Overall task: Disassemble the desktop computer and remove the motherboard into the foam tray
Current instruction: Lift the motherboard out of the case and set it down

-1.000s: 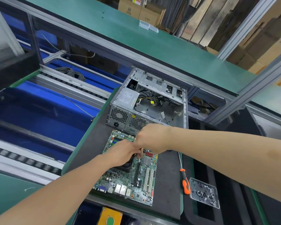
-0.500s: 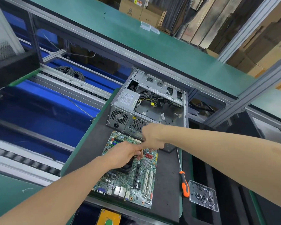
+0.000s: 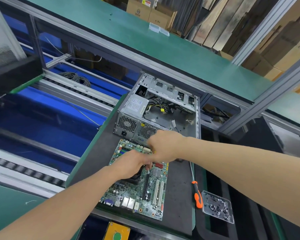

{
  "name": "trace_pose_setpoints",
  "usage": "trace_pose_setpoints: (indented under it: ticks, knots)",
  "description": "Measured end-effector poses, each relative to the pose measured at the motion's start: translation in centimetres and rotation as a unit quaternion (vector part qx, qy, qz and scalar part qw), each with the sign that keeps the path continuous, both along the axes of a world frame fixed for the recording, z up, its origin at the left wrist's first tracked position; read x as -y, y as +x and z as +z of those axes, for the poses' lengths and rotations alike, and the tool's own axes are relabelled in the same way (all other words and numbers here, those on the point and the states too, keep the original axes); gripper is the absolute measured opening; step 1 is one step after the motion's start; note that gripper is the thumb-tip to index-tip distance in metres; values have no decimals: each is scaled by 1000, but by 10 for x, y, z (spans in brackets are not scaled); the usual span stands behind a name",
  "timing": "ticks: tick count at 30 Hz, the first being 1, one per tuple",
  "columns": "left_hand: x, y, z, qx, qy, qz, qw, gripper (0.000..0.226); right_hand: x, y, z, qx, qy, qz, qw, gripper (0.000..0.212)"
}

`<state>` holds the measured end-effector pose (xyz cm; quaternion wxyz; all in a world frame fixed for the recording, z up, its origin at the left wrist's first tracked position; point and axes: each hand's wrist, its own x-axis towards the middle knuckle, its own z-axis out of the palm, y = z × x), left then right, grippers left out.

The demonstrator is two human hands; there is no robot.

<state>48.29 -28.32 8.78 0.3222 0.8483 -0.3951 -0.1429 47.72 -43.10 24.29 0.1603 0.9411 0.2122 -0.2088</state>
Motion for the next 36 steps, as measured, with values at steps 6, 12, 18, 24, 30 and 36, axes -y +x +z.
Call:
trace_pose_setpoints:
  ticks: [6, 12, 18, 24, 30, 36]
  knots:
    - [1, 1, -3, -25, 8, 4, 1000, 28, -19, 15, 10, -261, 19, -412, 873, 43]
    - [-1, 3, -5, -23, 10, -6, 1000, 24, -14, 10, 5, -128, -84, -44, 987, 53]
    - [0, 2, -1, -21, -2, -15, 1000, 22, 6, 6, -4, -36, -103, 365, 925, 34]
    - [0, 0, 2, -8, 25, -12, 1000, 27, 1, 0, -7, -34, -104, 312, 944, 30]
    - [-1, 0, -2, -23, -5, -9, 1000, 28, -14, 5, 8, -101, 3, -250, 963, 69]
    - [0, 3, -4, -39, 5, -9, 999, 24, -25, 13, 10, -197, -38, -263, 944, 42]
